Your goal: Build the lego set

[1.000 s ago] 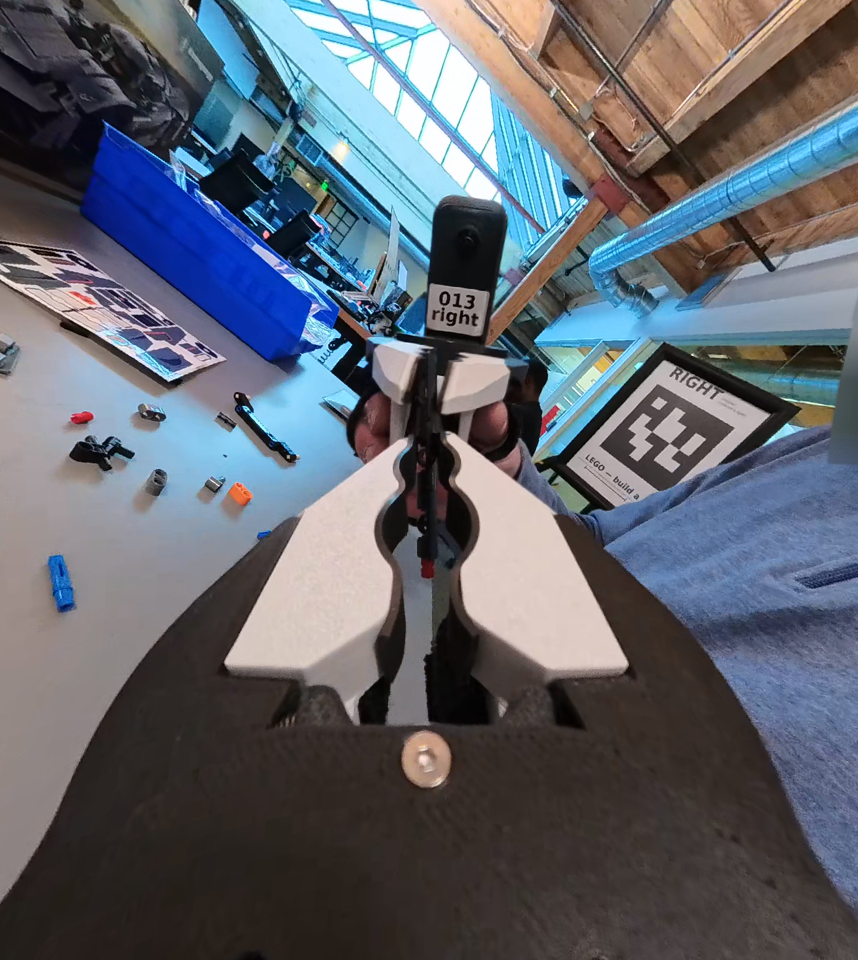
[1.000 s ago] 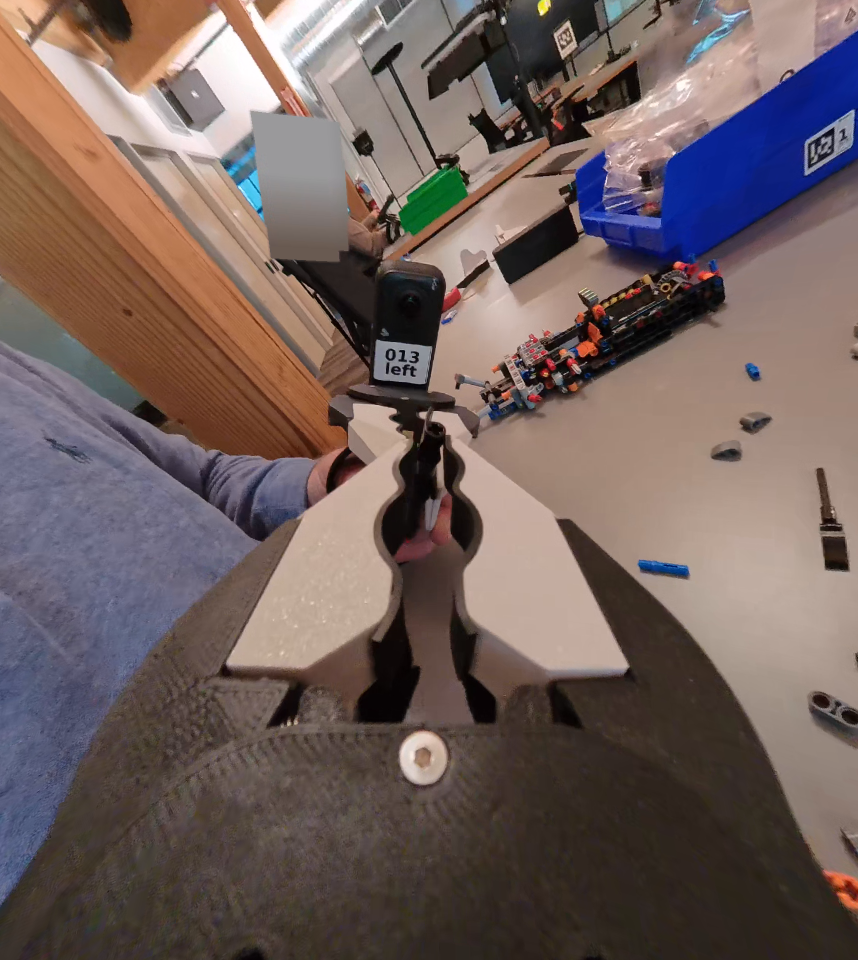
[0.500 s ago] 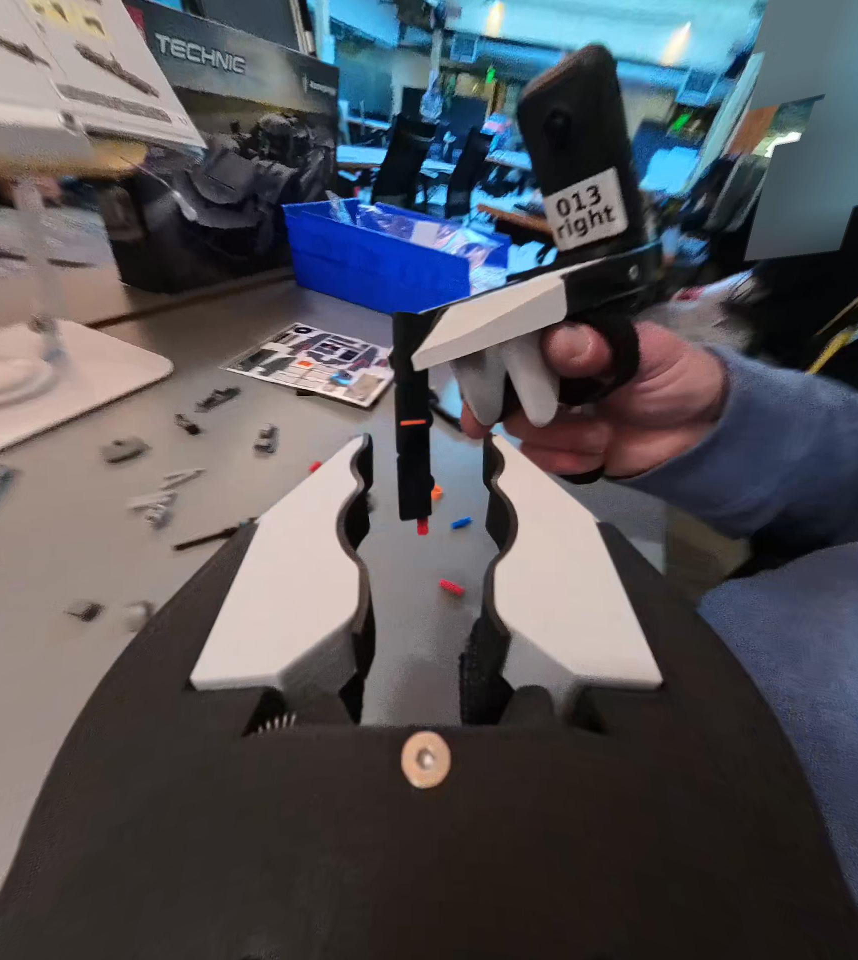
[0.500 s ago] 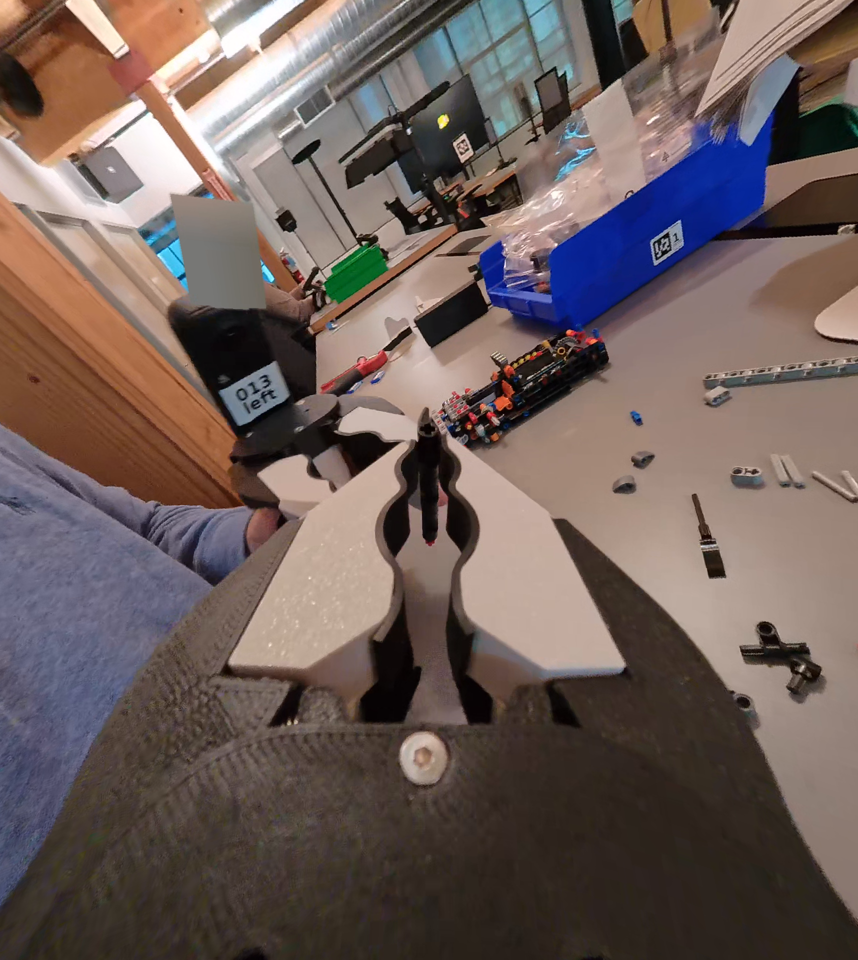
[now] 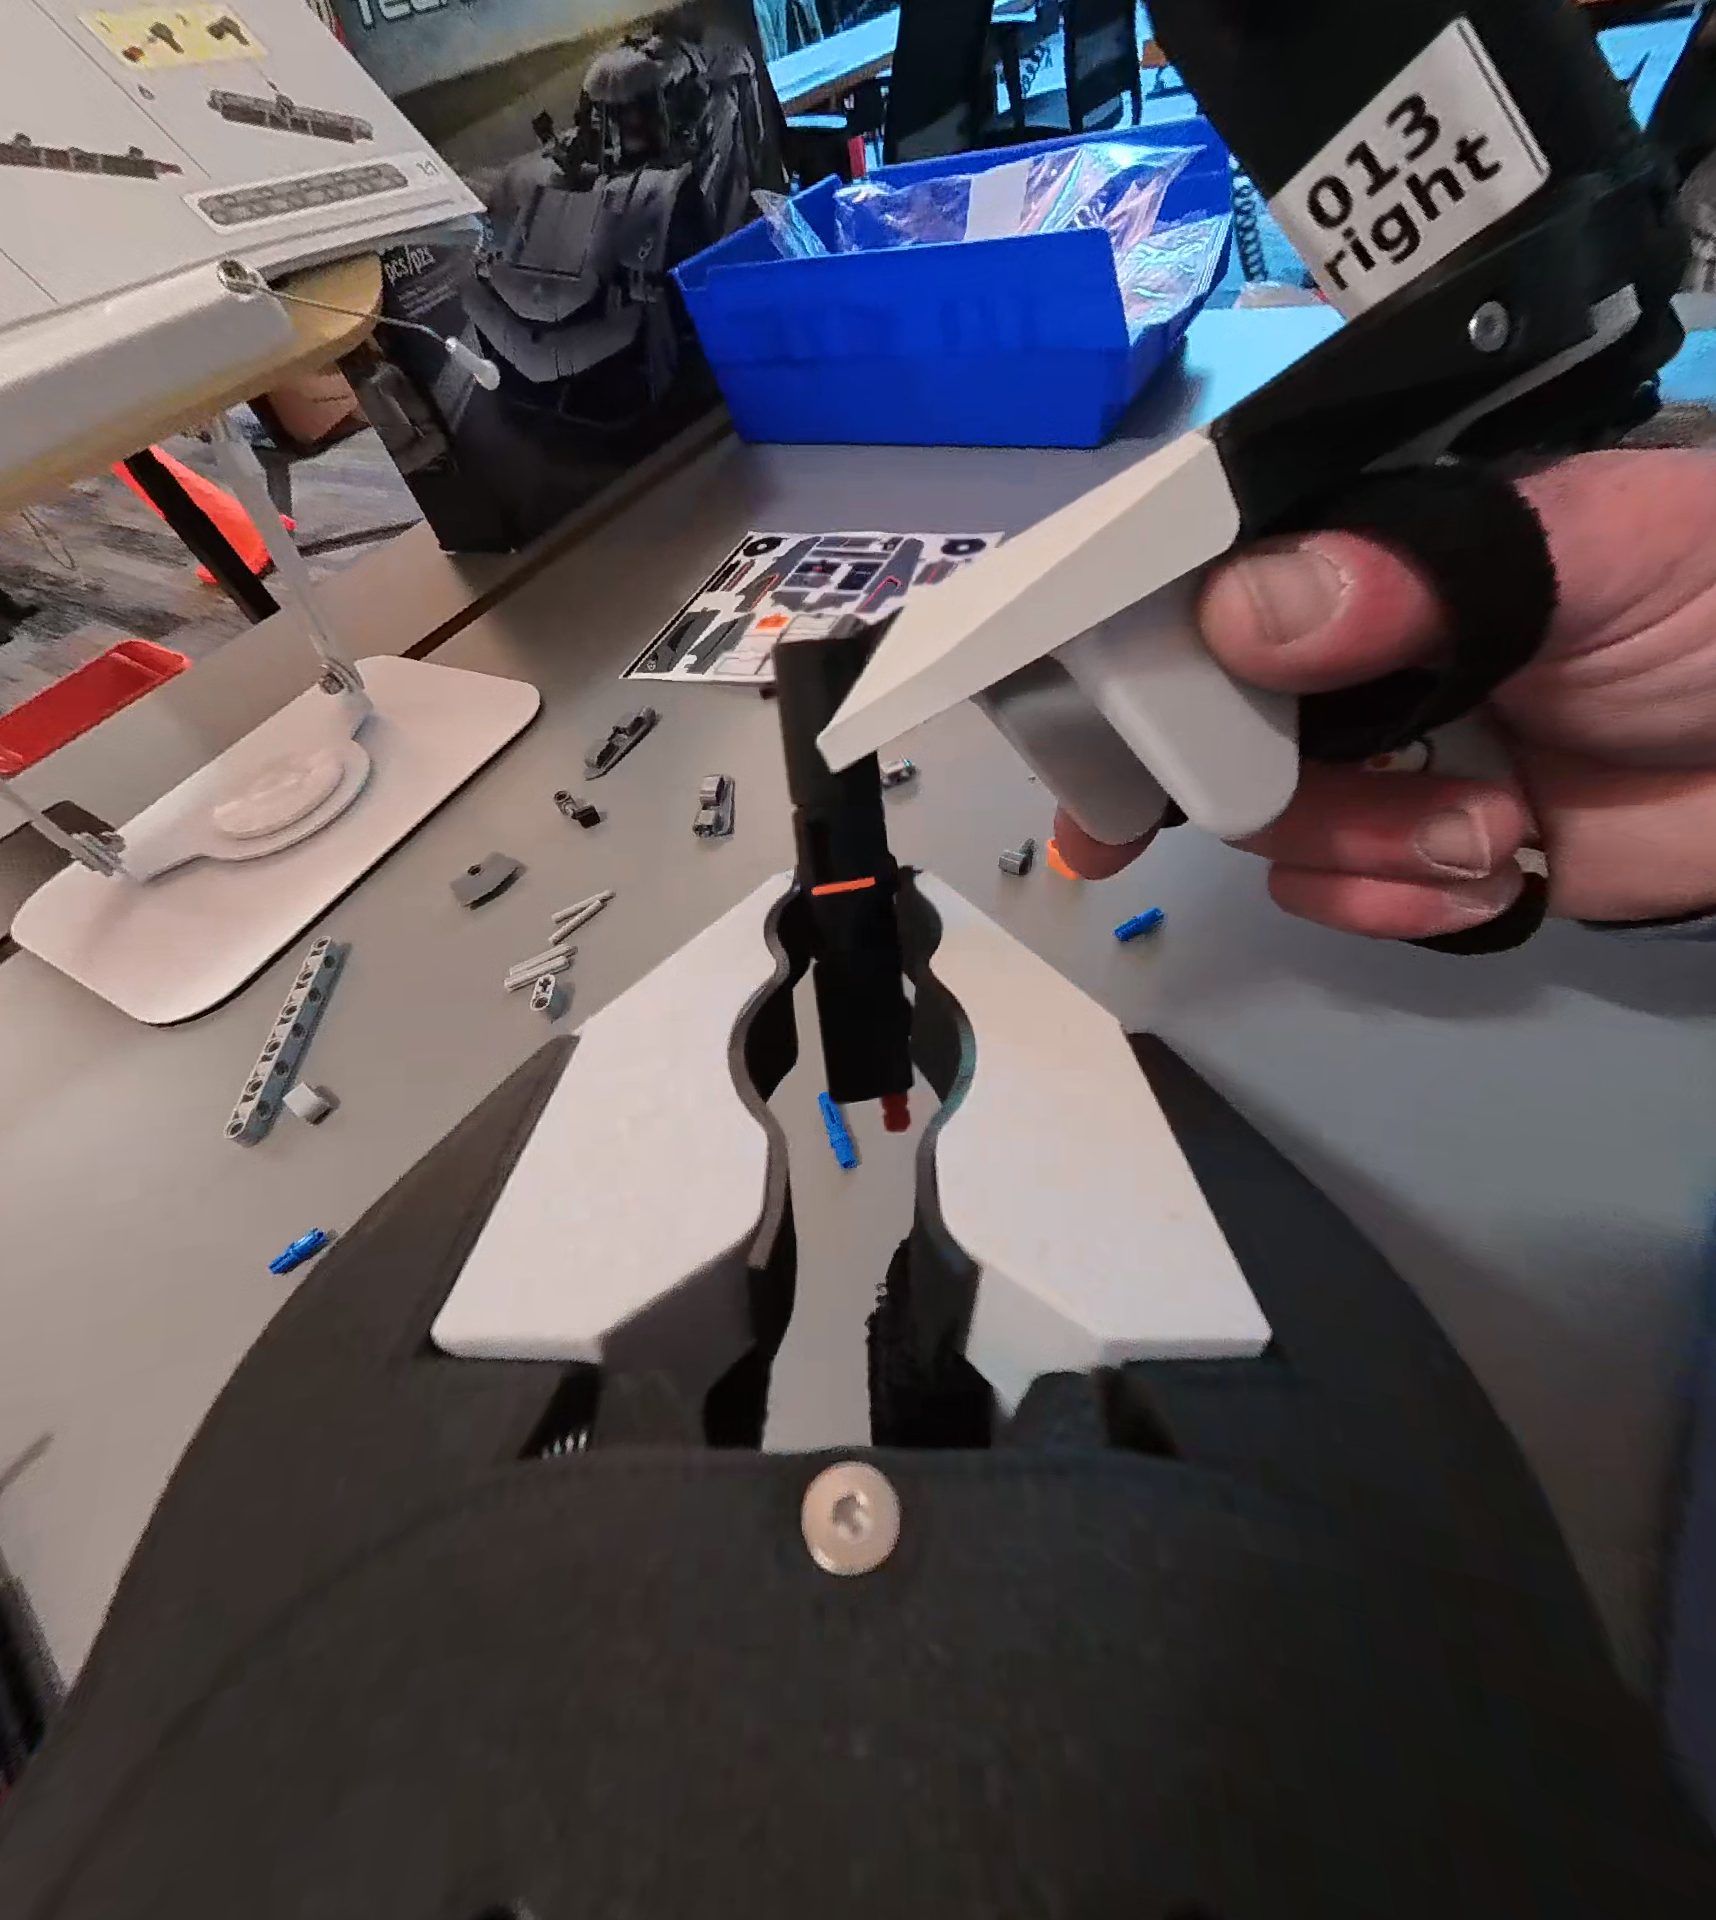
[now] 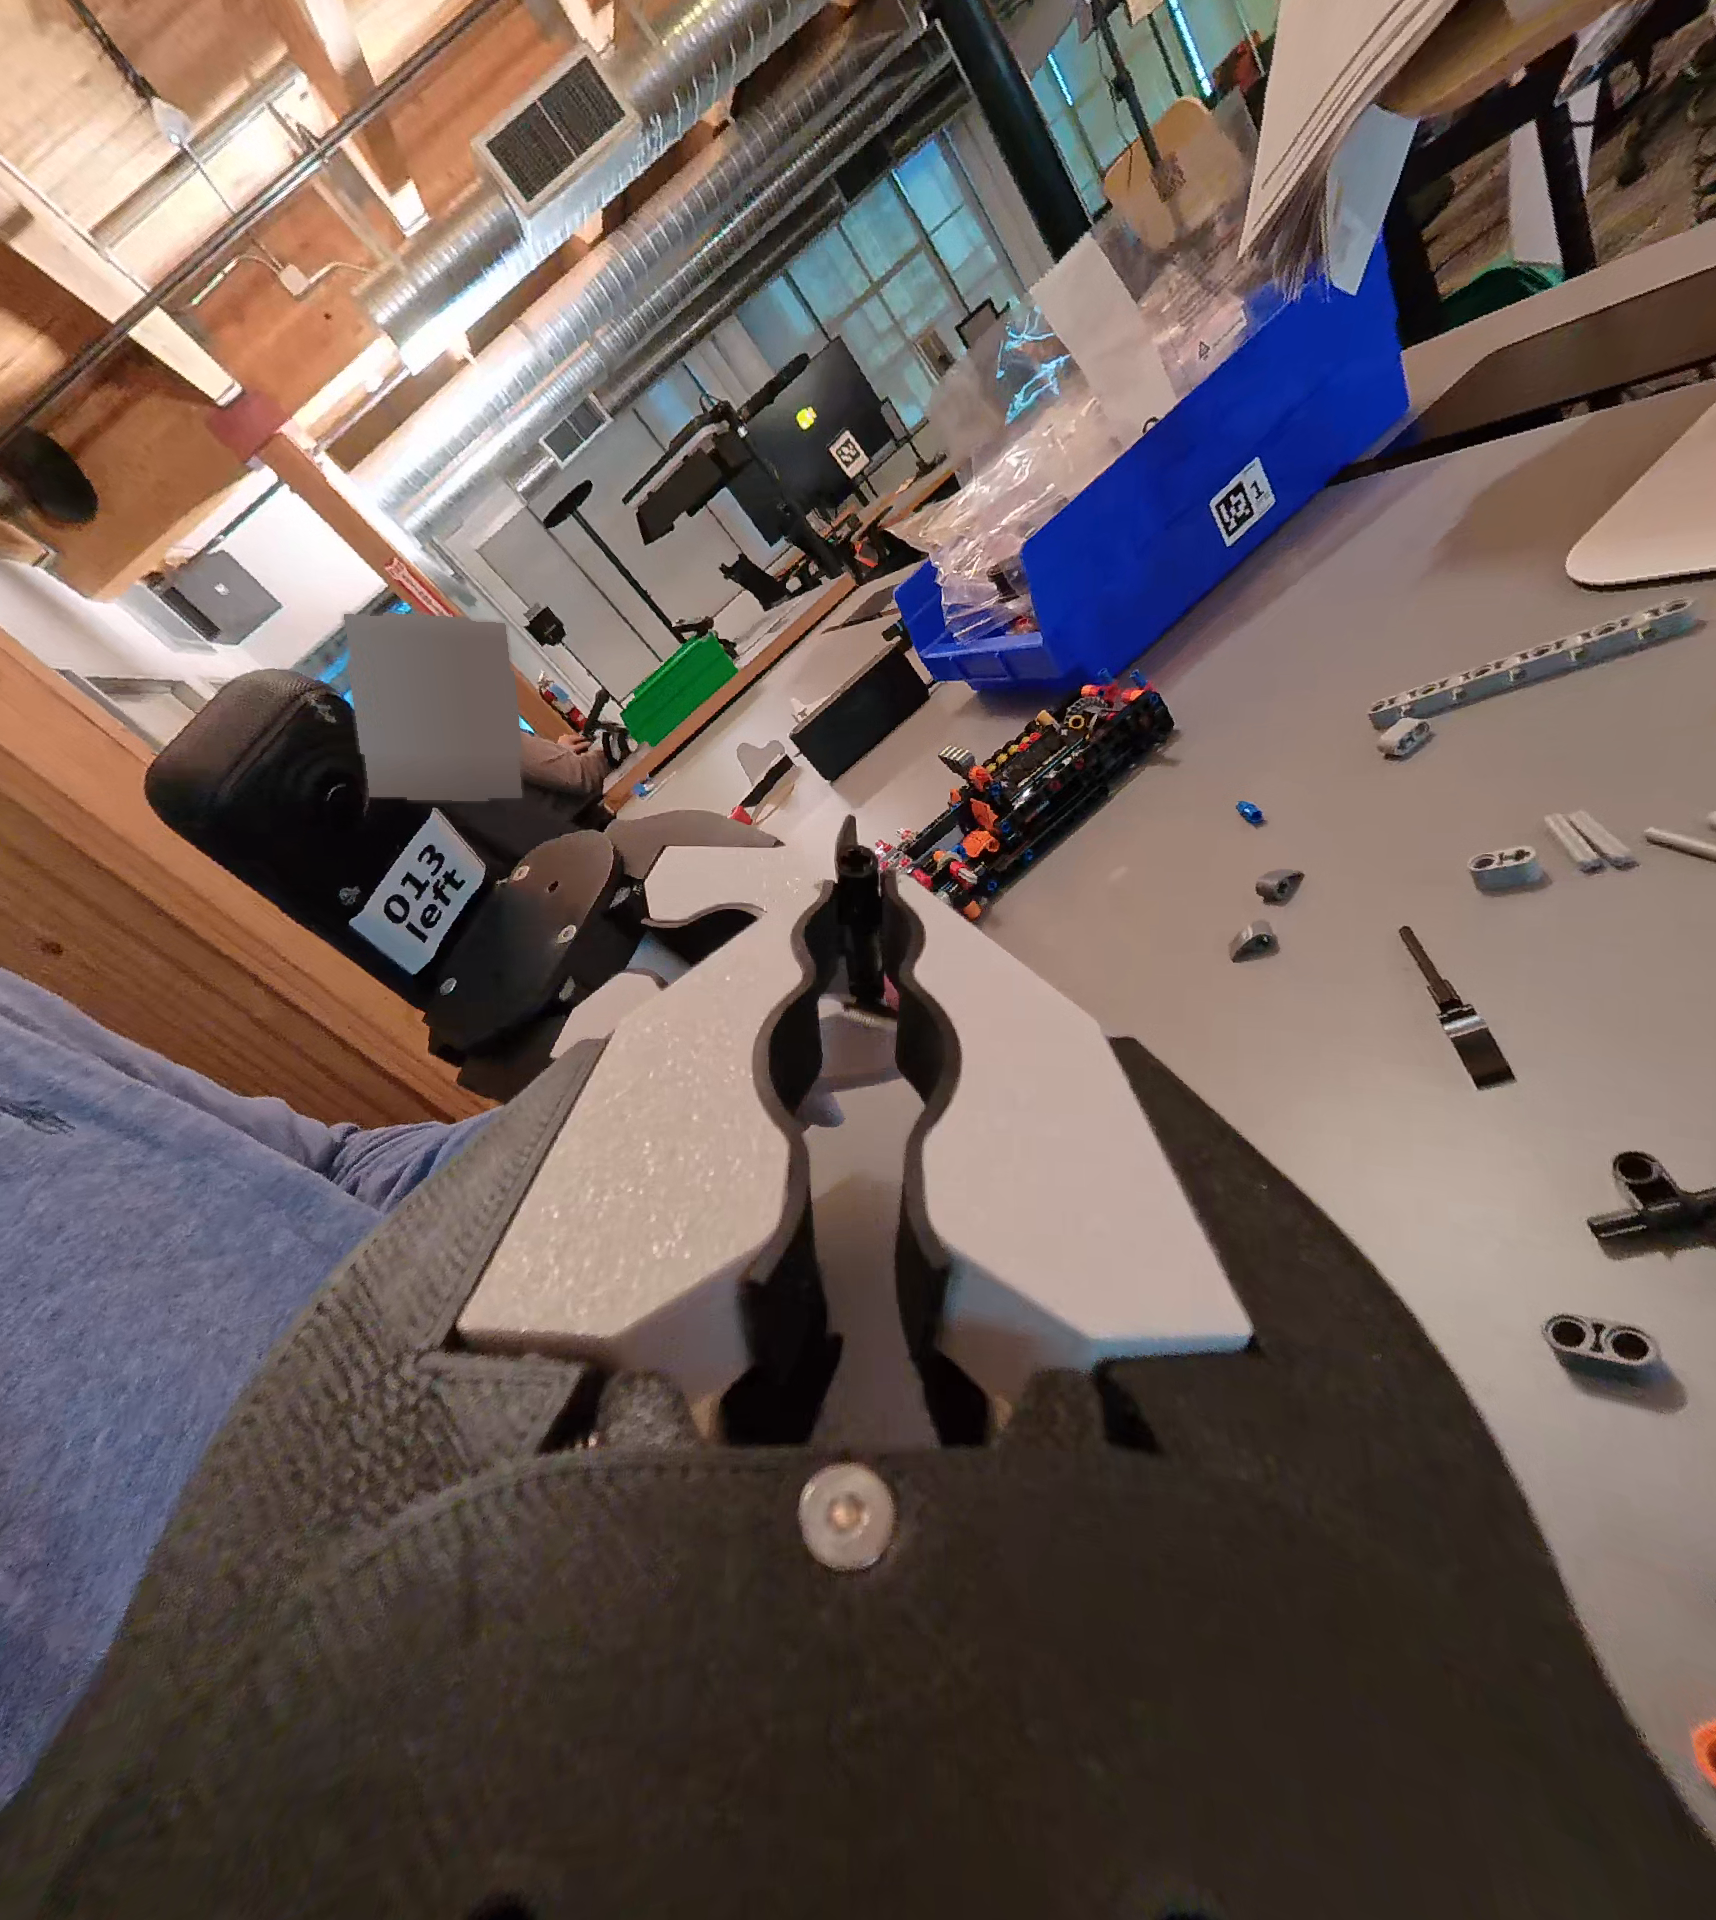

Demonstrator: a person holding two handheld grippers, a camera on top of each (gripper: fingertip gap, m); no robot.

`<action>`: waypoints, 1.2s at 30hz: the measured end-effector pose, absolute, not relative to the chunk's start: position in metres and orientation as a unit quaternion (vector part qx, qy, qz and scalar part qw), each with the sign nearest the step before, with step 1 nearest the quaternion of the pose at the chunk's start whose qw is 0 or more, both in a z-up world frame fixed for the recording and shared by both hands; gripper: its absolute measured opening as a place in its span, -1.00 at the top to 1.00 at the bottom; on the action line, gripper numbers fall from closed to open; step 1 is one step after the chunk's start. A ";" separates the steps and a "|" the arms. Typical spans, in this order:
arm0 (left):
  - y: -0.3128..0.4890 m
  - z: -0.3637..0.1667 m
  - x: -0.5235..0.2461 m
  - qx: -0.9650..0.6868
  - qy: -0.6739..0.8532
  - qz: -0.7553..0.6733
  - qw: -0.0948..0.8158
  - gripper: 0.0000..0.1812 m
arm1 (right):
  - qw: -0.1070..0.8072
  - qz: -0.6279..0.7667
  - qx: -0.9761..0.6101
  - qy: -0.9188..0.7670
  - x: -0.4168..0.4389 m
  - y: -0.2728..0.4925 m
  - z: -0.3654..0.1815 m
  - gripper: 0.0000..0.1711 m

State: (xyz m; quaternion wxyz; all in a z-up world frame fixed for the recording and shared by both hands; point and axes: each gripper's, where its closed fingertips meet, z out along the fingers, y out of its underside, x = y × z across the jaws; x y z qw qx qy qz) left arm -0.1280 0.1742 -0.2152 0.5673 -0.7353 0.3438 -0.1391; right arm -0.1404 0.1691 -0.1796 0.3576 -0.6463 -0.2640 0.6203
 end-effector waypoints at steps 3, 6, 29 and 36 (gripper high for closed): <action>0.175 -0.222 -0.128 -0.741 0.348 -0.143 0.556 0.86 | 0.358 0.617 -0.648 -0.266 -0.140 0.169 -0.184 0.92; 0.174 -0.229 -0.129 -0.748 0.351 -0.151 0.543 0.86 | 0.363 0.620 -0.643 -0.266 -0.136 0.171 -0.183 0.83; 0.132 -0.305 -0.149 -0.789 0.498 -0.168 0.317 0.86 | 0.389 0.404 -0.720 -0.408 -0.089 0.166 -0.250 0.71; 0.123 -0.318 -0.152 -0.785 0.522 -0.175 0.286 0.86 | 0.342 0.321 -0.729 -0.498 -0.081 0.150 -0.284 0.75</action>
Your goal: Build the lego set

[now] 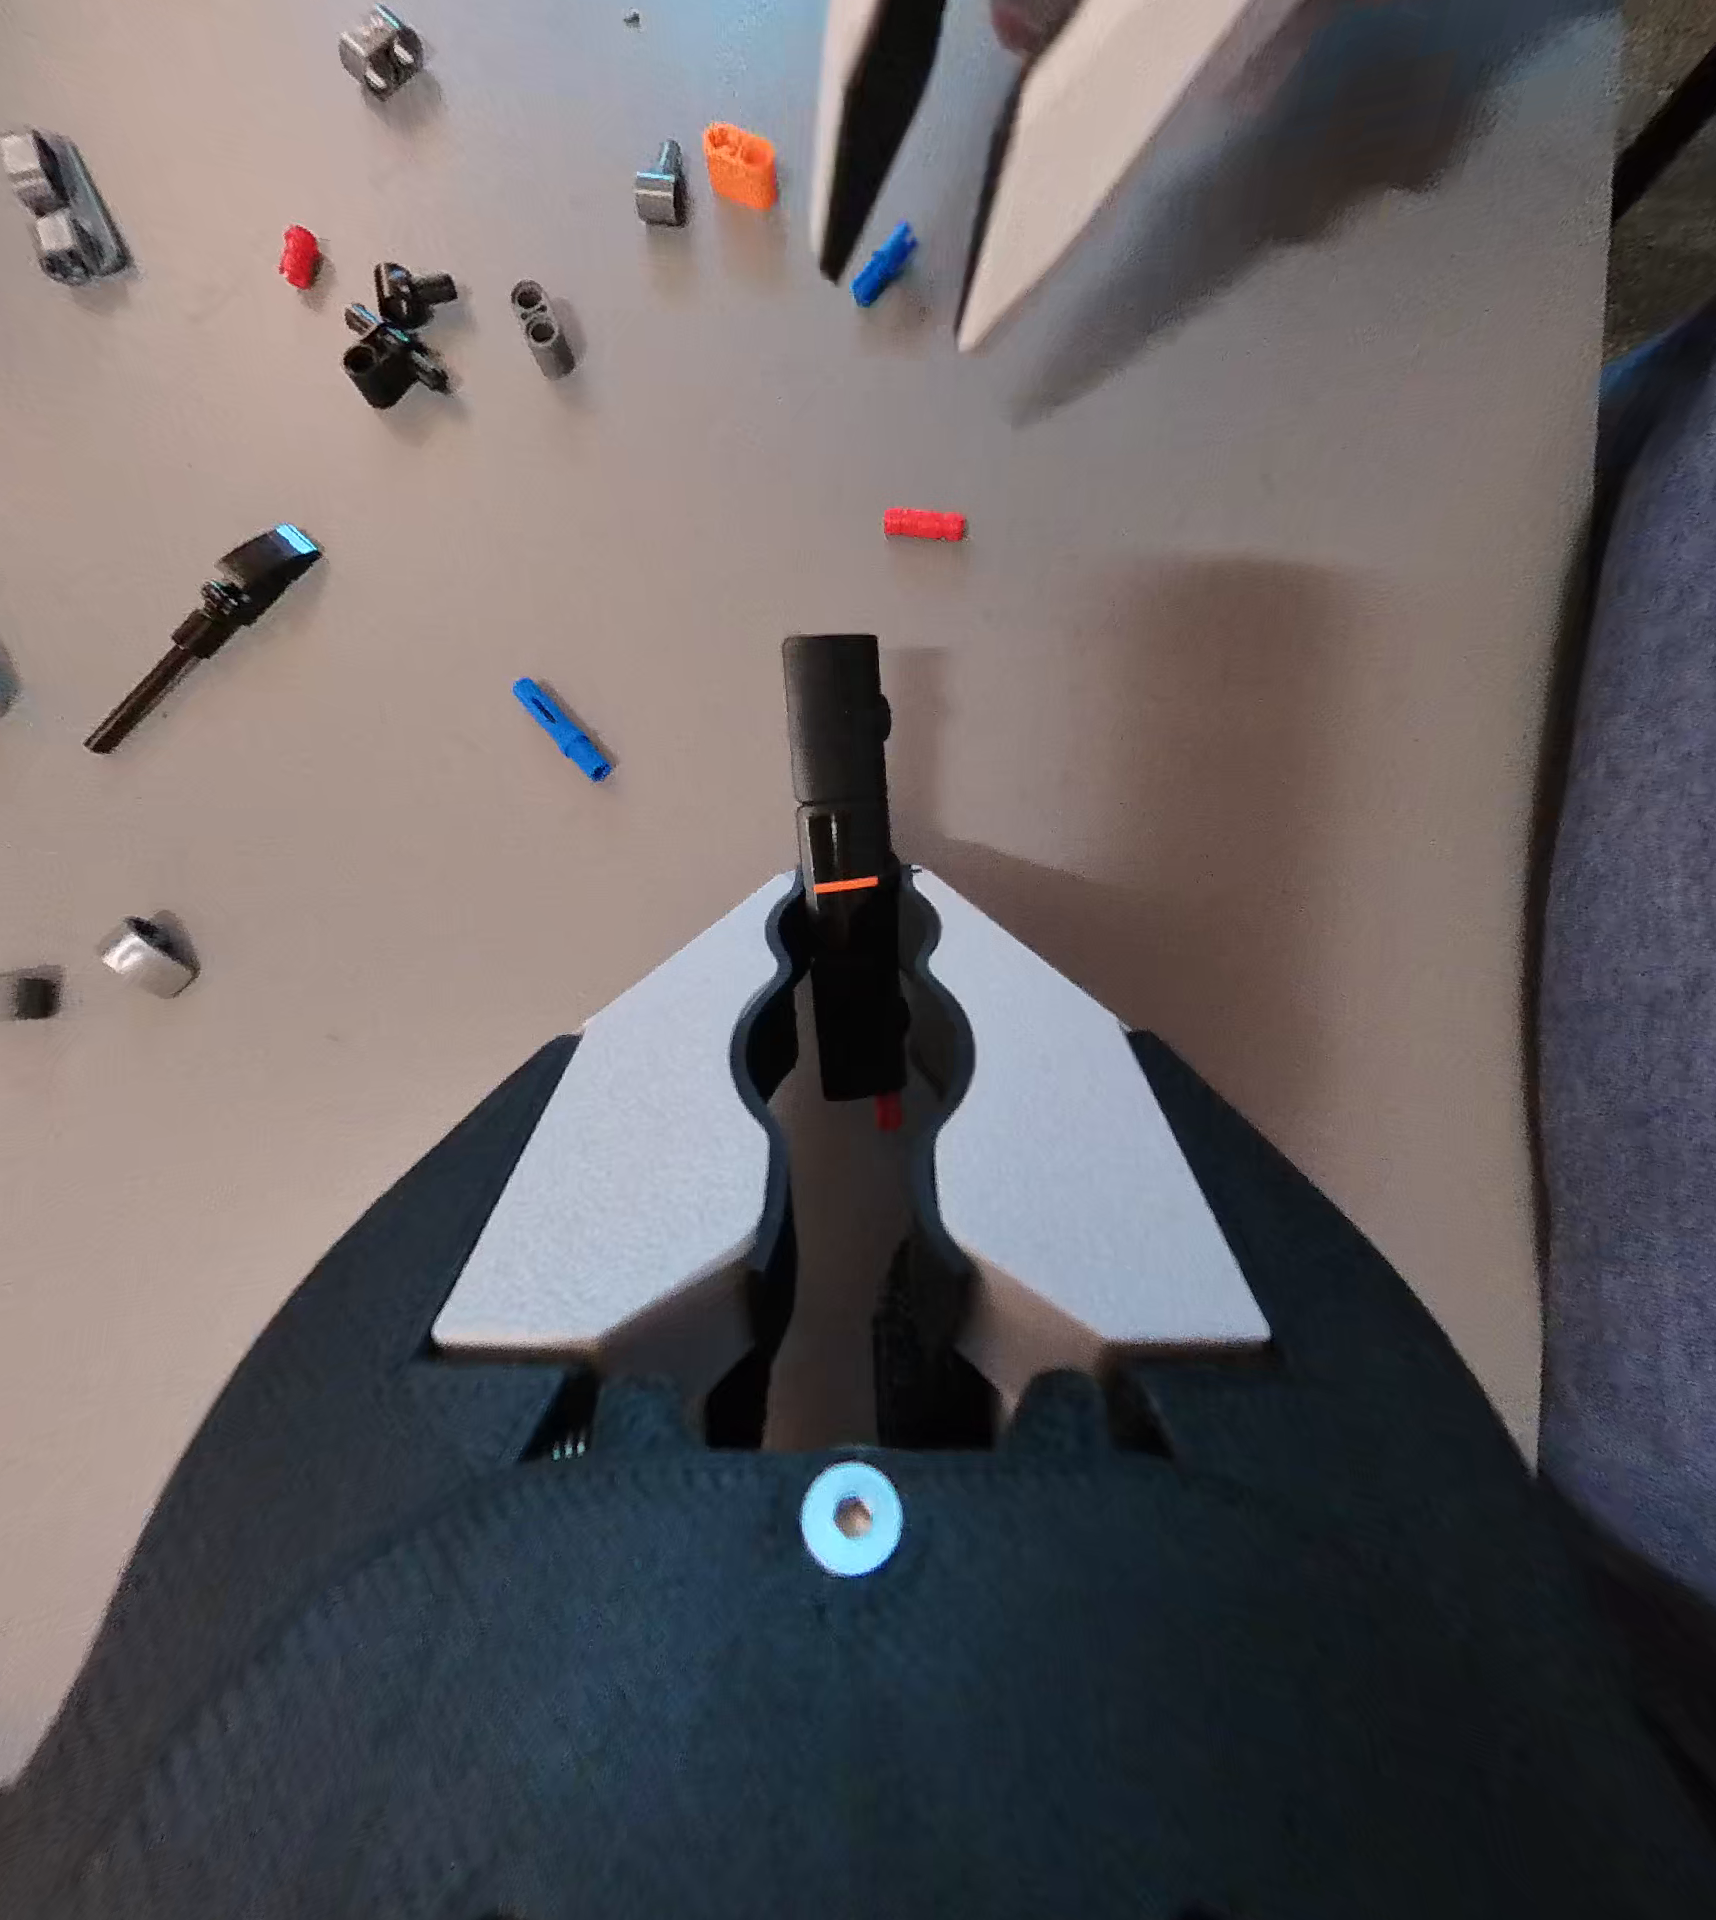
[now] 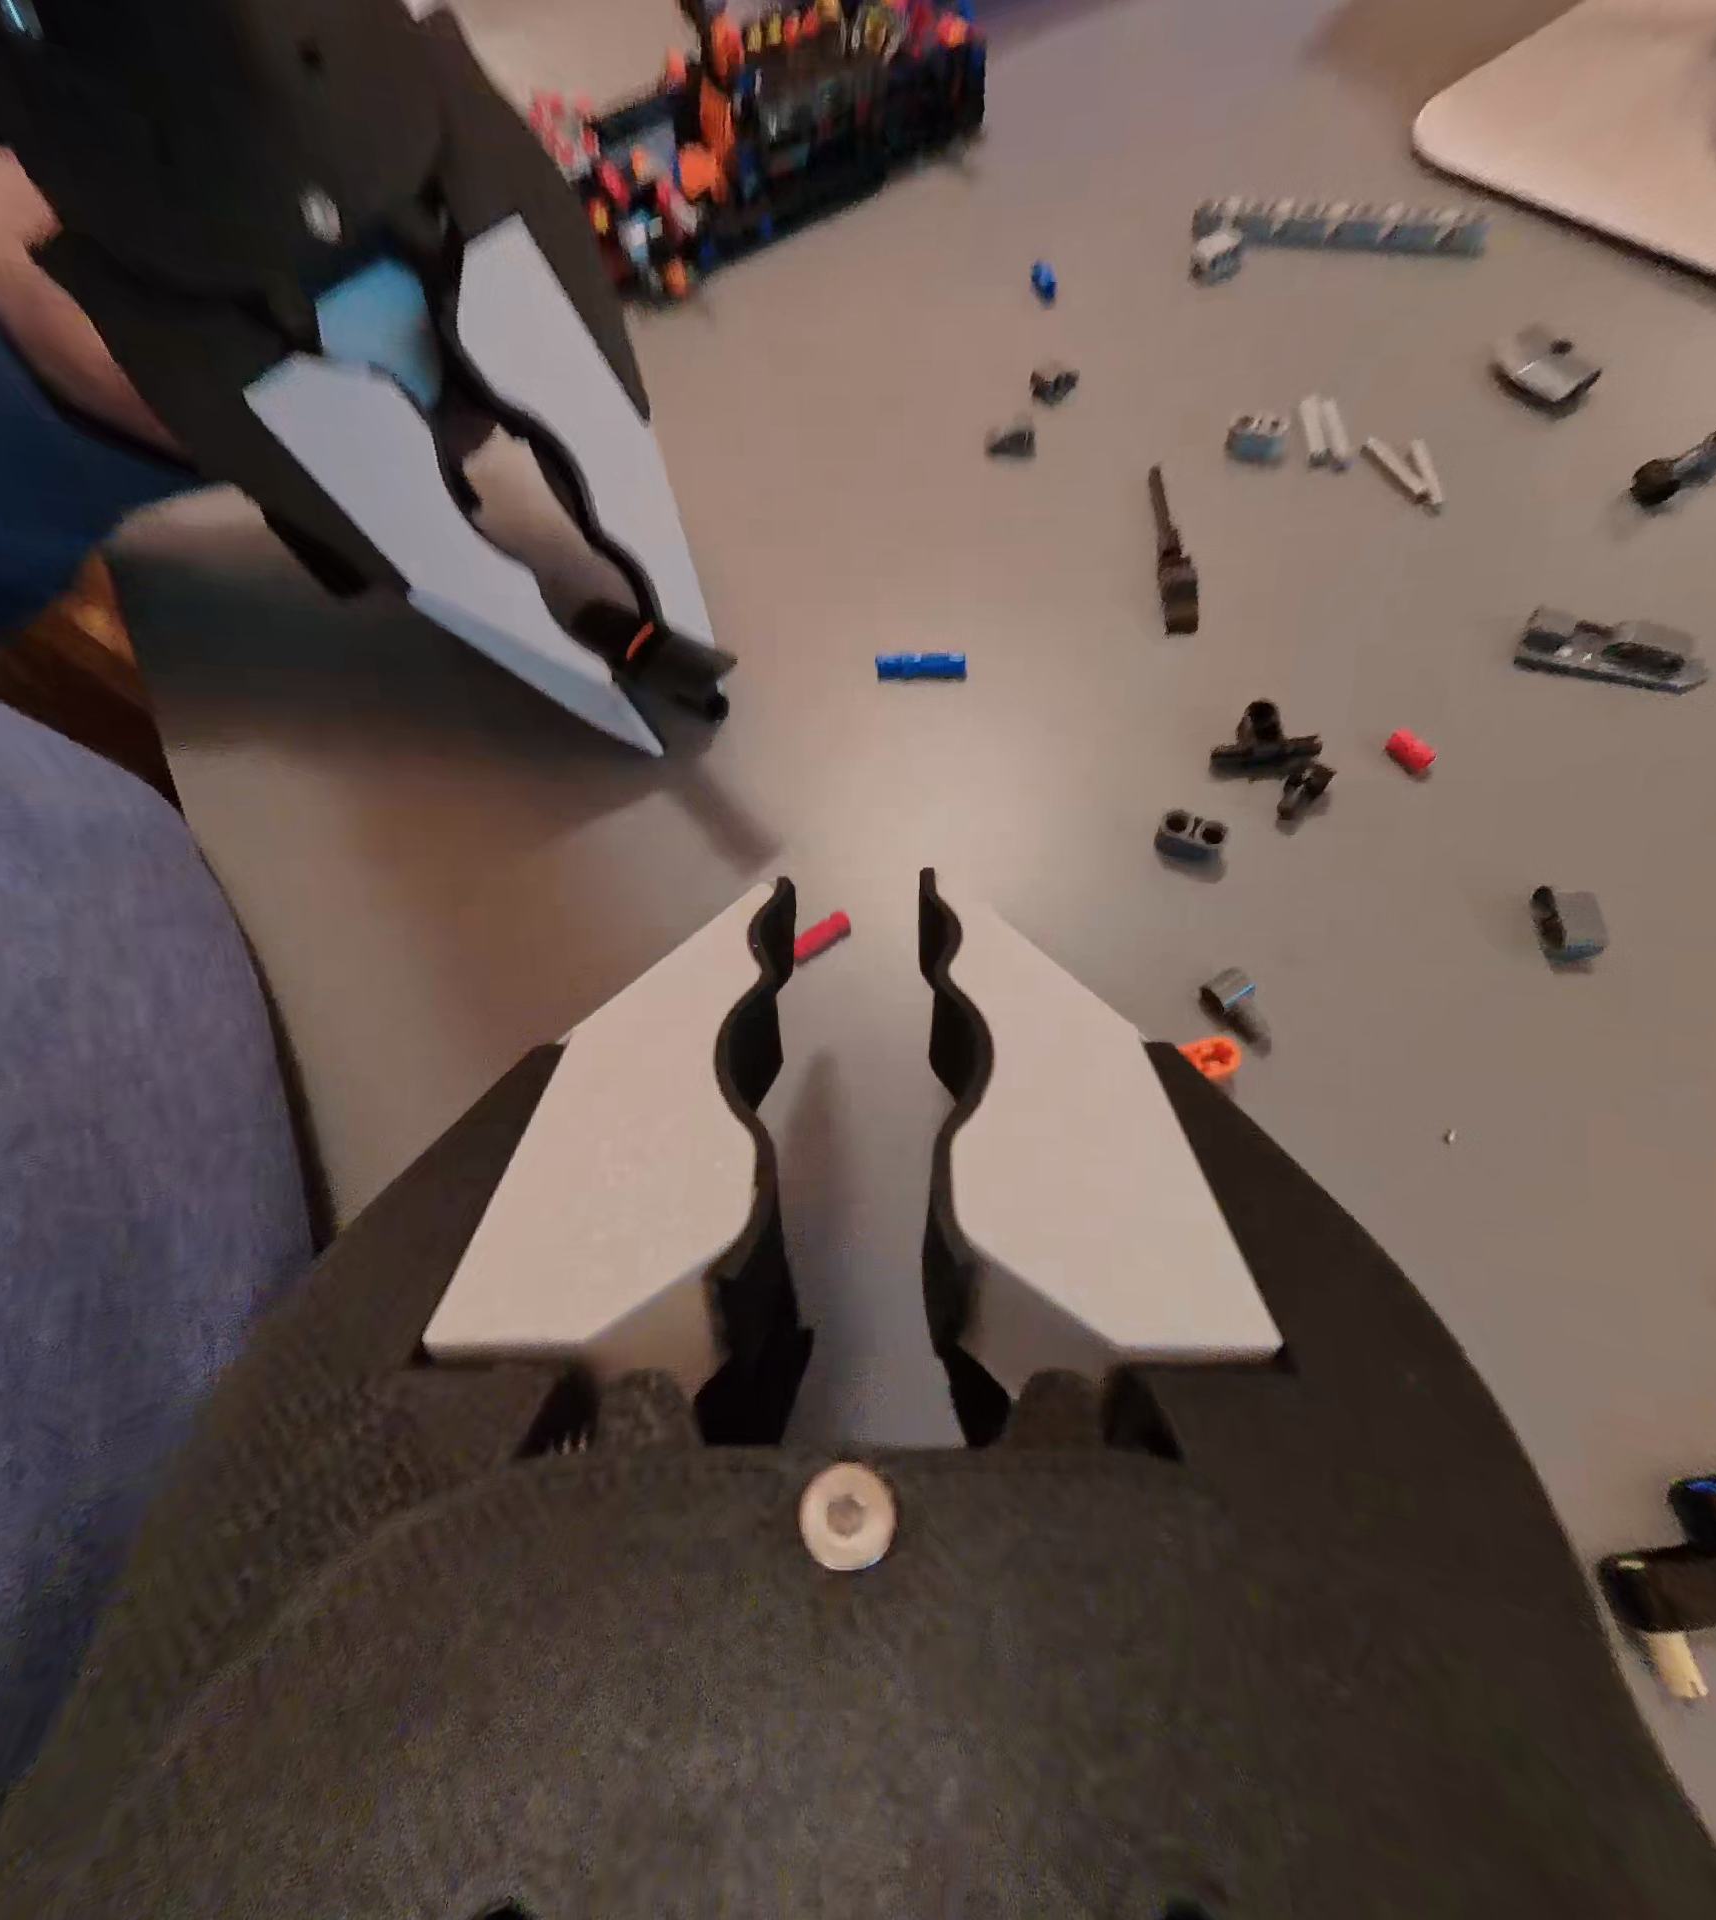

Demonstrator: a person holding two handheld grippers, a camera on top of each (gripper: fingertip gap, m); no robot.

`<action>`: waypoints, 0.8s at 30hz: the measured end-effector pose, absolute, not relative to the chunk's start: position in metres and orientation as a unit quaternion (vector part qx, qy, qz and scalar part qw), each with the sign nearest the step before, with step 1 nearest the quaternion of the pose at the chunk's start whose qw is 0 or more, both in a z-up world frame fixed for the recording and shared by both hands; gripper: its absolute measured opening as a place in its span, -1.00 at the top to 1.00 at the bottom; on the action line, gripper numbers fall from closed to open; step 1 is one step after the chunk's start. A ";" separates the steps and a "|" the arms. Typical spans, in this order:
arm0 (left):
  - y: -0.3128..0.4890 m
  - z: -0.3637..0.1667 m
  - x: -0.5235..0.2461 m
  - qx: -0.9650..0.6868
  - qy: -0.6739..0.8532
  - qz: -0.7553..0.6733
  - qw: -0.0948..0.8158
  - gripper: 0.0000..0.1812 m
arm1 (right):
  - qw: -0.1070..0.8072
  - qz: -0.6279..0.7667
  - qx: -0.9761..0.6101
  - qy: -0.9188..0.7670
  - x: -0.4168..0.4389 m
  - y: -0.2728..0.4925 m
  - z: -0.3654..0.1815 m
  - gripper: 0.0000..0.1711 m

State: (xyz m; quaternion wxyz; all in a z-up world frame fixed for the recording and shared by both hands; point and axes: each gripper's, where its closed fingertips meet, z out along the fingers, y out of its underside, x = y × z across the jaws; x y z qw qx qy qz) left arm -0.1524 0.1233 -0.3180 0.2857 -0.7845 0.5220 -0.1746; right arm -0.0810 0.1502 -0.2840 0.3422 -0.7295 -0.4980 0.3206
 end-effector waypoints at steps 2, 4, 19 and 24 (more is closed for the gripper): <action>0.123 -0.318 -0.152 -0.784 0.520 -0.180 0.288 0.86 | 0.323 0.308 -0.727 -0.522 -0.082 0.142 -0.294 0.77; 0.122 -0.318 -0.151 -0.780 0.525 -0.183 0.288 0.86 | 0.312 0.289 -0.721 -0.547 -0.084 0.136 -0.301 0.78; 0.120 -0.318 -0.154 -0.785 0.536 -0.161 0.268 0.86 | 0.308 0.227 -0.757 -0.530 -0.091 0.135 -0.317 0.96; 0.119 -0.319 -0.155 -0.780 0.554 -0.146 0.251 0.86 | 0.308 0.230 -0.756 -0.530 -0.093 0.136 -0.317 1.00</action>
